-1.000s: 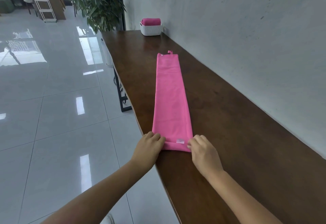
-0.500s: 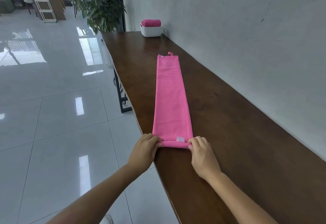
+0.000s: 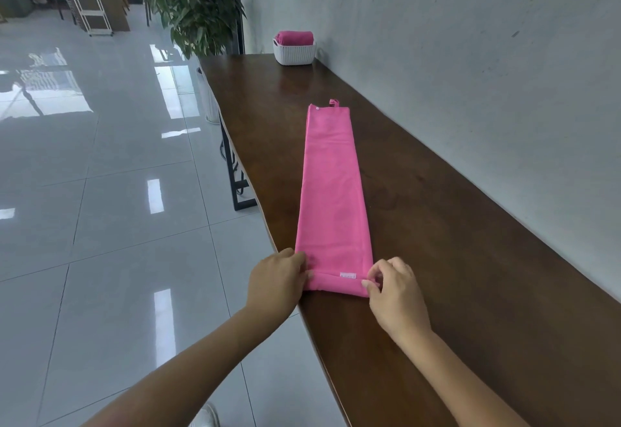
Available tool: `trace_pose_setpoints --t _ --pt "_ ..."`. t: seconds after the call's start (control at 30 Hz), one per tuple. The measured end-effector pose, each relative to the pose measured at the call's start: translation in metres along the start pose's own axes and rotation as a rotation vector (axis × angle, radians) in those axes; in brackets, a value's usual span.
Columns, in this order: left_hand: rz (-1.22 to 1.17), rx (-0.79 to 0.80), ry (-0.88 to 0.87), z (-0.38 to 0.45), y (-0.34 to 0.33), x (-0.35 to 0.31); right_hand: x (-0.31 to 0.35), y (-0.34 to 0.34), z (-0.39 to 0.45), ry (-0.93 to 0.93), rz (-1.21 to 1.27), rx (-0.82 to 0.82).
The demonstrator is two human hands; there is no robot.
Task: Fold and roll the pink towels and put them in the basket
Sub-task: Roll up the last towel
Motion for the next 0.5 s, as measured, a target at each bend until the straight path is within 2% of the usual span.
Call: trace_pose_setpoints --t 0.1,0.2,0.27,0.37,0.5 --pt "0.045 -0.115 -0.328 -0.015 0.002 -0.023 0.022 0.006 -0.019 0.348 -0.062 -0.133" --pt "-0.007 -0.150 -0.467 -0.034 0.000 -0.020 0.025 0.007 -0.042 0.537 -0.083 -0.162" --pt "-0.003 -0.158 -0.491 -0.039 0.002 -0.015 0.022 0.007 -0.046 0.549 -0.083 -0.159" --pt "-0.022 -0.124 -0.436 -0.031 0.000 -0.008 0.018 0.003 -0.037 0.488 -0.064 -0.150" --pt "-0.194 0.021 -0.155 -0.015 -0.015 0.013 0.005 -0.010 -0.018 0.241 0.034 -0.062"
Point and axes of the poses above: each hand's wrist, its own z-axis towards the middle knuckle, its own y-axis out of the back of the hand, x = y × z, the point moved 10 cm from there along z, towards the middle knuckle, and after that the axes turned 15 degrees about -x, right-handed, at the moved point
